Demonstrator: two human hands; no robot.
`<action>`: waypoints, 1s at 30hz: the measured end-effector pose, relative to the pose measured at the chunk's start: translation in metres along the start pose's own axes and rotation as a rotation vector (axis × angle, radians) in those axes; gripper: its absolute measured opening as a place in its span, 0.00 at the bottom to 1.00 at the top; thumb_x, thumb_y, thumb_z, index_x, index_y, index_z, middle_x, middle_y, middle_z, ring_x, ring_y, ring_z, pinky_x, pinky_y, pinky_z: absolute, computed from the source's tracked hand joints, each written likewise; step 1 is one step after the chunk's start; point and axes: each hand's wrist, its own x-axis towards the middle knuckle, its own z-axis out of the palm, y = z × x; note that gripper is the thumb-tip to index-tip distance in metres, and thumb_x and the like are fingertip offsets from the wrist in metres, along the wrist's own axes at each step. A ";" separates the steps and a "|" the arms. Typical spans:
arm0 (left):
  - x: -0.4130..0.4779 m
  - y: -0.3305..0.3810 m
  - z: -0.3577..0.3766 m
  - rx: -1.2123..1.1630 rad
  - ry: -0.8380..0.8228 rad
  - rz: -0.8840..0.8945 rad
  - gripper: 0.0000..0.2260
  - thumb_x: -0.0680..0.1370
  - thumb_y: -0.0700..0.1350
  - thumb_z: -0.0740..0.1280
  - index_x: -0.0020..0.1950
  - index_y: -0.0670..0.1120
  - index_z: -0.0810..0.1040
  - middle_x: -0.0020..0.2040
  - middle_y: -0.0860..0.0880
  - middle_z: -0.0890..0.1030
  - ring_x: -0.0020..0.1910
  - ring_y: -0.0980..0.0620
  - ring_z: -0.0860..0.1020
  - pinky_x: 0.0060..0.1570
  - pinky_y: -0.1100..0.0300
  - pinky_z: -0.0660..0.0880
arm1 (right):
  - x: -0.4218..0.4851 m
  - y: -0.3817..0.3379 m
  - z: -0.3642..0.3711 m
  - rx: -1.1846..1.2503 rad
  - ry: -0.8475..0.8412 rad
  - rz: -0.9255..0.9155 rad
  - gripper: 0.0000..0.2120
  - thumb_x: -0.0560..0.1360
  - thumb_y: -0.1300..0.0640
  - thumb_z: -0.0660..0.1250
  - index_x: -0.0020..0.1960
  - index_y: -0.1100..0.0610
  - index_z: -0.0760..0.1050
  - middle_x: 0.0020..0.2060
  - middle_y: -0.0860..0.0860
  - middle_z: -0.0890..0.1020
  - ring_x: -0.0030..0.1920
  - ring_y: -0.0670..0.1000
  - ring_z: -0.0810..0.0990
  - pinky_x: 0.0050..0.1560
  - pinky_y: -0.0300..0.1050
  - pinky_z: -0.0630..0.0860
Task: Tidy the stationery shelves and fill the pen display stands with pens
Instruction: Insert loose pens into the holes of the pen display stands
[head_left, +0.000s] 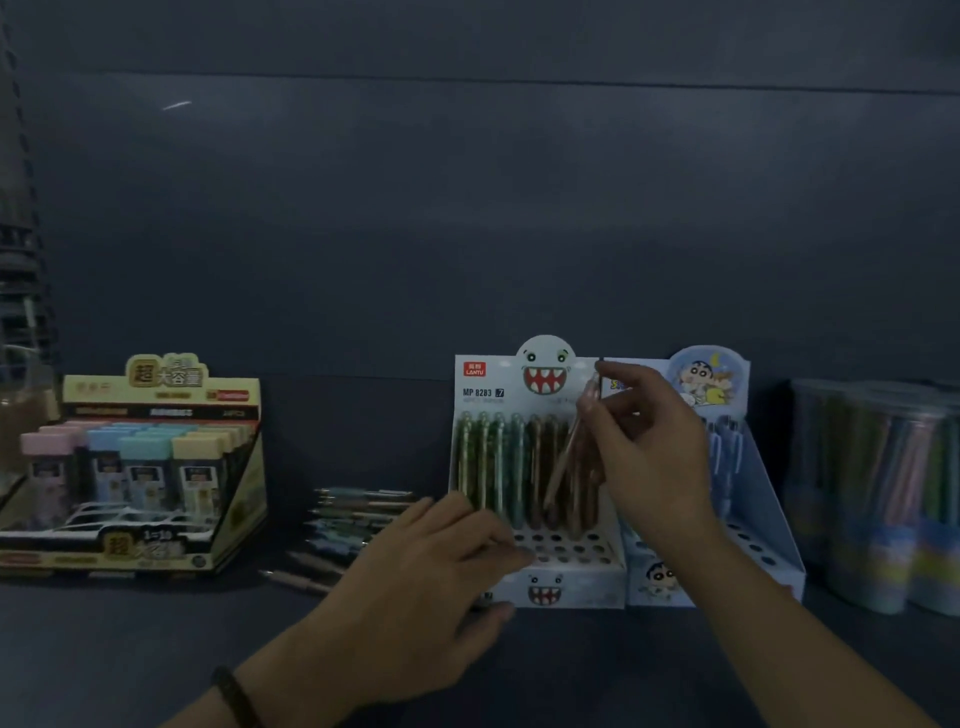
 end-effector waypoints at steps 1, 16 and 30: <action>0.000 0.000 0.000 0.034 -0.028 -0.006 0.20 0.83 0.63 0.59 0.74 0.61 0.73 0.64 0.62 0.73 0.62 0.56 0.71 0.62 0.55 0.74 | -0.002 0.001 0.000 -0.015 -0.007 -0.031 0.12 0.81 0.54 0.72 0.62 0.43 0.80 0.37 0.47 0.83 0.40 0.47 0.84 0.44 0.50 0.83; -0.004 0.000 0.004 0.022 -0.095 -0.071 0.21 0.84 0.58 0.58 0.78 0.64 0.68 0.66 0.64 0.71 0.64 0.58 0.70 0.66 0.58 0.71 | 0.001 -0.011 -0.030 -0.232 0.089 -0.167 0.09 0.78 0.55 0.74 0.56 0.45 0.83 0.34 0.42 0.82 0.37 0.44 0.83 0.44 0.45 0.83; -0.005 0.001 0.005 0.018 -0.075 -0.062 0.21 0.85 0.57 0.58 0.79 0.63 0.67 0.66 0.62 0.70 0.64 0.56 0.69 0.67 0.57 0.71 | -0.003 0.002 -0.025 -0.484 -0.085 -0.197 0.10 0.77 0.54 0.75 0.59 0.50 0.85 0.32 0.39 0.78 0.36 0.45 0.81 0.49 0.48 0.81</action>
